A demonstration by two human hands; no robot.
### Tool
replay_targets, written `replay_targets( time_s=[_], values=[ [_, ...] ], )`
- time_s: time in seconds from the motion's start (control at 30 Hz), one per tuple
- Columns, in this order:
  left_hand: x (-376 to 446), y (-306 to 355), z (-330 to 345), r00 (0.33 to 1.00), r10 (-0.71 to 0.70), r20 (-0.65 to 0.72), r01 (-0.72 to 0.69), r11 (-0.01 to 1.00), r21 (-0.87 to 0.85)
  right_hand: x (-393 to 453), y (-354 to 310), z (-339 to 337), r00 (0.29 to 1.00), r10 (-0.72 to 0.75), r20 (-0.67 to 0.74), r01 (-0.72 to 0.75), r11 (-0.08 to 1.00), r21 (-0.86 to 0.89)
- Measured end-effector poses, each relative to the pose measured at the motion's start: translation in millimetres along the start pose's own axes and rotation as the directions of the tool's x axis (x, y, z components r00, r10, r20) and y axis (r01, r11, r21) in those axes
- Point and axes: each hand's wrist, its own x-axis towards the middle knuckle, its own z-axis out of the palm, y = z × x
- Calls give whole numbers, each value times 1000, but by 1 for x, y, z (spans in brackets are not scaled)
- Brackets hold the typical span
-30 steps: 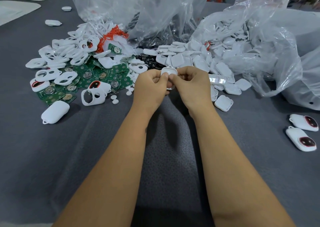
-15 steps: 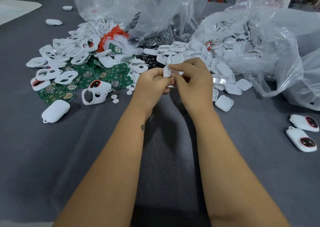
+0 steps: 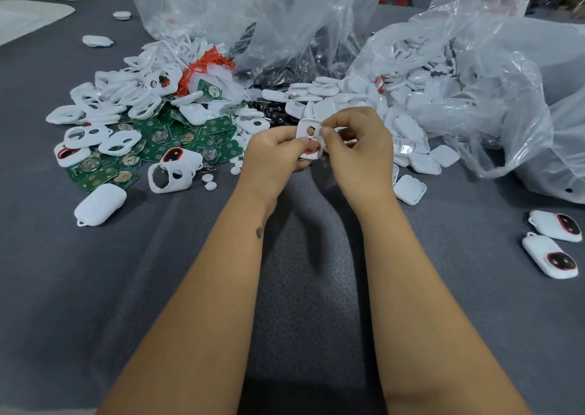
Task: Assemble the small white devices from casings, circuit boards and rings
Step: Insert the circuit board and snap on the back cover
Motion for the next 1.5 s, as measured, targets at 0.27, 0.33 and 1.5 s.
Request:
replay_targets(
  time_s=[0.27, 0.33, 1.5],
  values=[
    [0, -3, -1, 999, 26, 19, -27, 998, 57, 1, 3, 2, 999, -44, 19, 46, 997, -66],
    [0, -3, -1, 999, 31, 20, -32, 997, 69, 0, 4, 2, 999, -50, 15, 51, 996, -72],
    [-5, -6, 3, 990, 141, 11, -141, 974, 176, -2, 1, 3, 988, 149, 50, -150, 989, 13]
  ],
)
